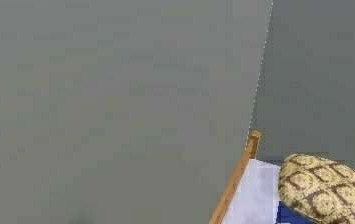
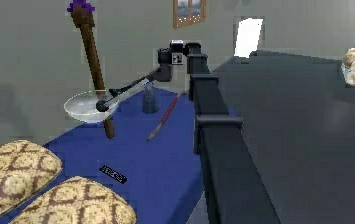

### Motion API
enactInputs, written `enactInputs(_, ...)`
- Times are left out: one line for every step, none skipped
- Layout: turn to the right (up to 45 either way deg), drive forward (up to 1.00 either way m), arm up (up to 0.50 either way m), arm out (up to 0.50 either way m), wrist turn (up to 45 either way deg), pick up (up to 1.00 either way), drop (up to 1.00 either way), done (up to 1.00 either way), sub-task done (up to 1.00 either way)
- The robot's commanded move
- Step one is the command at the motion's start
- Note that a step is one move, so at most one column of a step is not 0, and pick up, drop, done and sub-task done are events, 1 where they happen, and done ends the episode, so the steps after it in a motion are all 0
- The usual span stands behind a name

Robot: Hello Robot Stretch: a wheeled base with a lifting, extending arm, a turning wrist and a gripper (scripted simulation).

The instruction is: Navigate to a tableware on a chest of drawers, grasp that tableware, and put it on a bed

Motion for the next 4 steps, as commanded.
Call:
enactInputs(0.0, 0.00, 0.00, 0.00, 9.0, 0.00, 0.00, 0.00, 0.00)
enactInputs(0.0, 0.00, -0.26, 0.00, 0.0, 0.00, 0.00, 0.00, 0.00)
enactInputs(0.0, 0.00, -0.32, 0.00, 0.0, 0.00, 0.00, 0.00, 0.00)
enactInputs(0.0, 0.00, 0.00, 0.00, 0.0, 0.00, 1.00, 0.00, 0.00)
